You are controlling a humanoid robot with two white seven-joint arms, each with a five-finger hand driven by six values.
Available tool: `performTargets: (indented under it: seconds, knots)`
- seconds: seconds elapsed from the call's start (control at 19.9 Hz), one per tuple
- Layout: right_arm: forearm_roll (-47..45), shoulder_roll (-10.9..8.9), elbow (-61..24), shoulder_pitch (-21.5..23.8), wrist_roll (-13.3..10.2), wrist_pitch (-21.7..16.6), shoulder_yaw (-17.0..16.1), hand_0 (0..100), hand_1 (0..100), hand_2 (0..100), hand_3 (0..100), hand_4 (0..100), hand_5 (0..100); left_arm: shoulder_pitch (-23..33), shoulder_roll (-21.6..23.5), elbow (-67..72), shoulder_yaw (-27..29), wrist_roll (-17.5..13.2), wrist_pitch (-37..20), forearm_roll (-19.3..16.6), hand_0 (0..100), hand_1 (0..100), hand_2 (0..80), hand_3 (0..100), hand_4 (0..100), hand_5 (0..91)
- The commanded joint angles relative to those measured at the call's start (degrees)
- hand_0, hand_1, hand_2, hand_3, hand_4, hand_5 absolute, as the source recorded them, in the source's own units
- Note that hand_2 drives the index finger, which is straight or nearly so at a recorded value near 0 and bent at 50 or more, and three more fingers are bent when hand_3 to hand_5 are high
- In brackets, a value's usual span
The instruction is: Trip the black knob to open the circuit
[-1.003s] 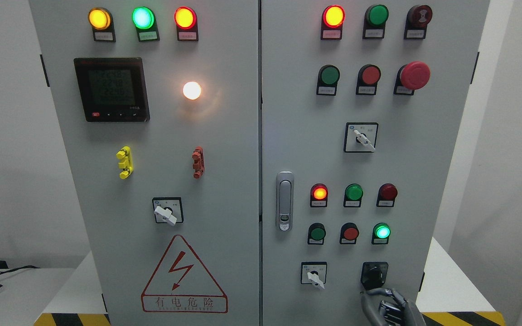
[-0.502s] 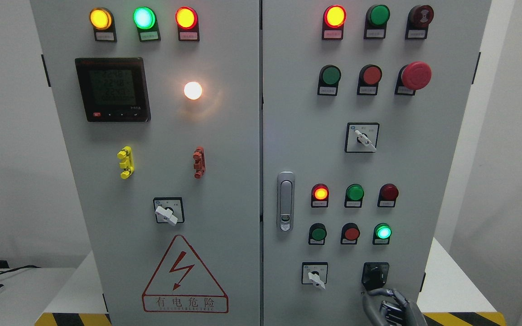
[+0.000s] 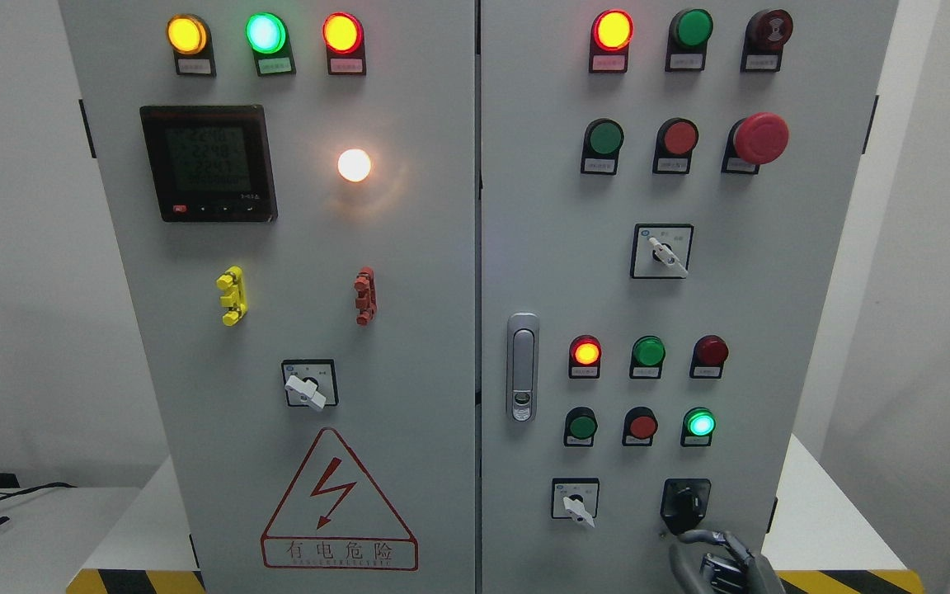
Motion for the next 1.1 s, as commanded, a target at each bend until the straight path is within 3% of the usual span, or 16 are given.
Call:
performTargets:
  seconds: [0.0, 0.35, 0.55, 0.65, 0.8, 0.9, 0.95, 1.0, 1.05]
  knots:
    - [0.03, -0.29, -0.14, 0.42, 0.12, 0.05, -0.5, 40, 69, 44, 100, 100, 95, 0.0, 0.02, 0.0, 0.0, -0.03, 0.03, -1.76, 12, 39, 0.0, 0, 0, 0.0]
    - [0.03, -0.47, -0.93, 0.95, 0.29, 0.05, -1.11, 40, 69, 44, 100, 100, 95, 0.0, 0.02, 0.0, 0.0, -0.03, 0.03, -1.76, 12, 39, 0.0, 0, 0, 0.0]
    - [-0.32, -2.75, -2.51, 3.32, 0.29, -0.48, -1.64, 40, 69, 44, 100, 100, 95, 0.0, 0.02, 0.0, 0.0, -0.03, 0.03, -1.76, 12, 39, 0.0, 0, 0, 0.0]
    - [-0.32, -2.93, -2.69, 4.98, 0.29, -1.88, -2.78, 40, 69, 44, 100, 100, 95, 0.0, -0.07, 0.0, 0.0, -0.03, 0.03, -1.76, 12, 39, 0.0, 0, 0, 0.0]
    - [-0.76, -4.77, -4.79, 8.15, 0.47, -2.76, -4.62, 40, 70, 45, 100, 100, 95, 0.0, 0.02, 0.0, 0.0, -0.03, 0.03, -1.76, 12, 39, 0.0, 0, 0, 0.0]
    - [-1.37, -4.86, -6.72, 9.9, 0.99, -2.76, -6.47, 49, 71, 50, 100, 100, 95, 0.0, 0.02, 0.0, 0.0, -0.03, 0.03, -1.76, 12, 39, 0.0, 0, 0, 0.0]
    - [-3.38, -4.86, -8.13, 11.04, 1.35, -2.76, -7.87, 52, 70, 51, 100, 100, 95, 0.0, -0.07, 0.0, 0.0, -0.03, 0.03, -1.76, 12, 39, 0.0, 0, 0, 0.0]
    - [-6.36, -5.04, -9.79, 12.19, 1.44, -2.68, -9.1, 57, 60, 53, 100, 100, 95, 0.0, -0.07, 0.0, 0.0, -0.03, 0.03, -1.76, 12, 39, 0.0, 0, 0, 0.0]
    - [-9.35, -5.65, -11.11, 13.33, 1.52, -2.68, -10.33, 55, 55, 54, 100, 100, 94, 0.0, 0.02, 0.0, 0.0, -0.03, 0.03, -1.76, 12, 39, 0.0, 0, 0, 0.0]
